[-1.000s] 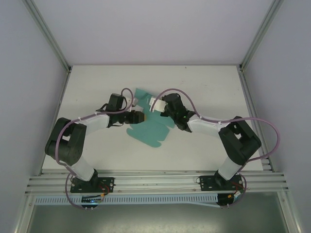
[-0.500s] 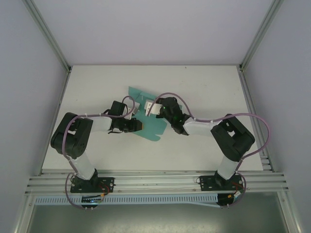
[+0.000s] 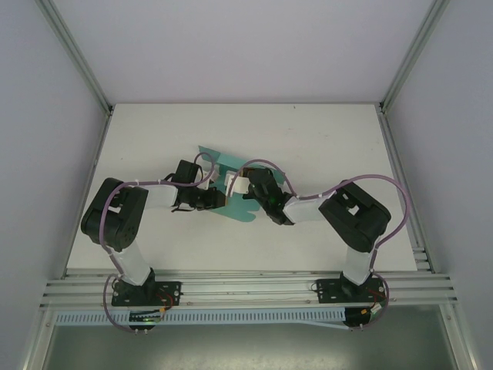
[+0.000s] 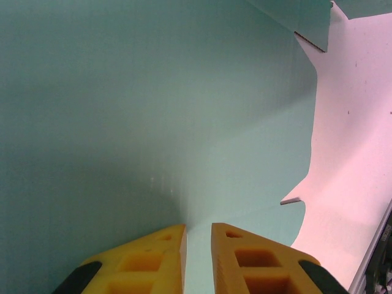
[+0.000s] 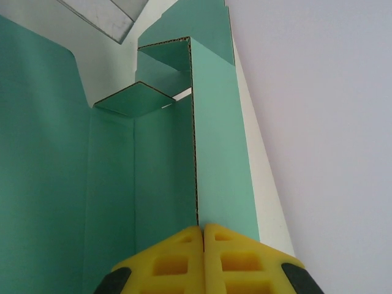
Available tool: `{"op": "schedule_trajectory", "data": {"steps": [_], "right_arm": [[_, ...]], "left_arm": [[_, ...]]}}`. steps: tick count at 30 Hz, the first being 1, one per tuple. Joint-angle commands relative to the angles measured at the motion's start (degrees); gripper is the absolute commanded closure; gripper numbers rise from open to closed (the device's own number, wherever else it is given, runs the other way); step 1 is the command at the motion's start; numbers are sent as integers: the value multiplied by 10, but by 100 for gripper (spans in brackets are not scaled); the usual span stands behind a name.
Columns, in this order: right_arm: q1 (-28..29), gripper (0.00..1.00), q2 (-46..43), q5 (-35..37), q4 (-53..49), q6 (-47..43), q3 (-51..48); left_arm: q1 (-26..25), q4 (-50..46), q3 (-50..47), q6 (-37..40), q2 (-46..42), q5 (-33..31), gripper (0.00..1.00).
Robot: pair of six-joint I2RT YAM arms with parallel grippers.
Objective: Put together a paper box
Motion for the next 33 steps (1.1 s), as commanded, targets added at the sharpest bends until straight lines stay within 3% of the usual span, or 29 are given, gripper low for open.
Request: {"op": "schedule_trajectory", "data": {"steps": [1, 5, 9, 12, 15, 17, 21, 29, 33], "right_arm": [[3, 100, 32, -4, -94, 28, -29], [-1, 100, 44, 16, -81, 15, -42], [-6, 100, 30, 7, -82, 11, -45], [-6, 100, 22, 9, -87, 4, -41], [-6, 100, 15, 5, -84, 1, -42], [-10, 100, 11, -9, -86, 5, -42], [-20, 100, 7, -27, -95, 5, -30], [-51, 100, 13, -78, -133, 8, 8], [-57, 100, 9, -94, -149, -1, 12]], "left_arm": [[-4, -21, -17, -7, 5, -4, 82], [-5, -25, -24, -16, -24, 3, 80], [-5, -77, 9, -11, -82, -43, 65], [-4, -170, 86, 28, -107, -118, 62], [7, -254, 183, 110, -116, -254, 49], [43, -264, 244, 188, -113, -267, 35], [116, -253, 346, 330, -62, -175, 2], [121, -365, 480, 621, 106, -106, 1], [121, -448, 544, 701, 159, -61, 1]]}}
